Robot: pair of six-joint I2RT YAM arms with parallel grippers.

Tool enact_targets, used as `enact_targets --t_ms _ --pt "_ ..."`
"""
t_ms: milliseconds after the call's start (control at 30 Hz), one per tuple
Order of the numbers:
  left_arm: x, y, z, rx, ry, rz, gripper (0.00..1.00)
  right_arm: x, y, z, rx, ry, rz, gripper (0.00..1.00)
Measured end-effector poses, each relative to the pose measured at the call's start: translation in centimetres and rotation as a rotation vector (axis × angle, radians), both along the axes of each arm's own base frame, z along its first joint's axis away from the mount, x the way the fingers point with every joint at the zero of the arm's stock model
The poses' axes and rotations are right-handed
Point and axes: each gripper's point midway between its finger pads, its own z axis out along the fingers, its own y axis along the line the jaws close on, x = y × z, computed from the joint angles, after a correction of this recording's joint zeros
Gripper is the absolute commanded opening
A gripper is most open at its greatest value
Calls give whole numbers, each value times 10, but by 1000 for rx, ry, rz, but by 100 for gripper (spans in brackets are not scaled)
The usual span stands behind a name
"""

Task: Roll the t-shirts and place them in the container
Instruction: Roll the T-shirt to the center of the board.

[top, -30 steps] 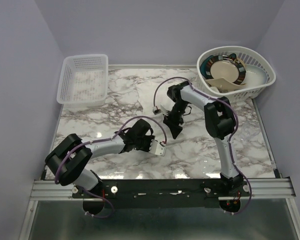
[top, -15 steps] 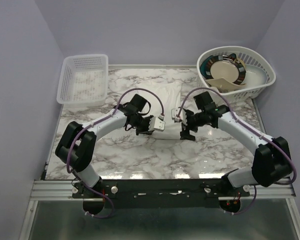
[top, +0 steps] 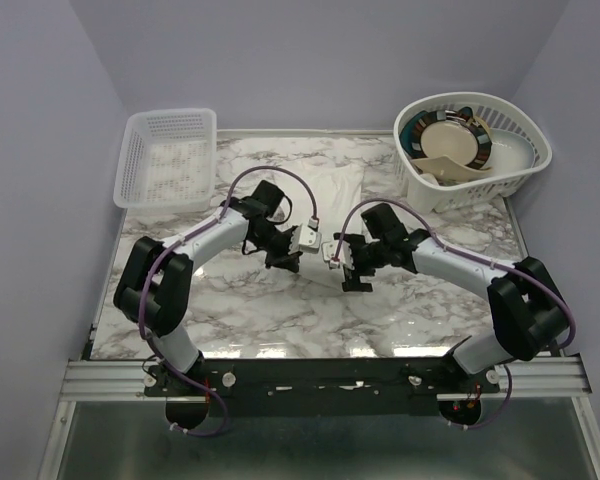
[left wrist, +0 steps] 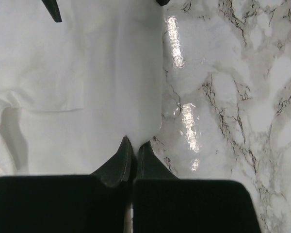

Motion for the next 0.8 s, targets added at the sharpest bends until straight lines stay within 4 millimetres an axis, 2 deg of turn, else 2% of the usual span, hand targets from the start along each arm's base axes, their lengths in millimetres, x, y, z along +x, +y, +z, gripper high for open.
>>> enact_targets --t_ms 367,700,800 --pt "10 -3 3 -30 73 65 0 -9 9 9 5 33 6 100" --pt "27 -5 11 -96 148 192 0 -27 16 5 -12 106 -11 100" --pt "29 -6 13 -108 161 206 0 -26 19 3 -20 93 -39 96"
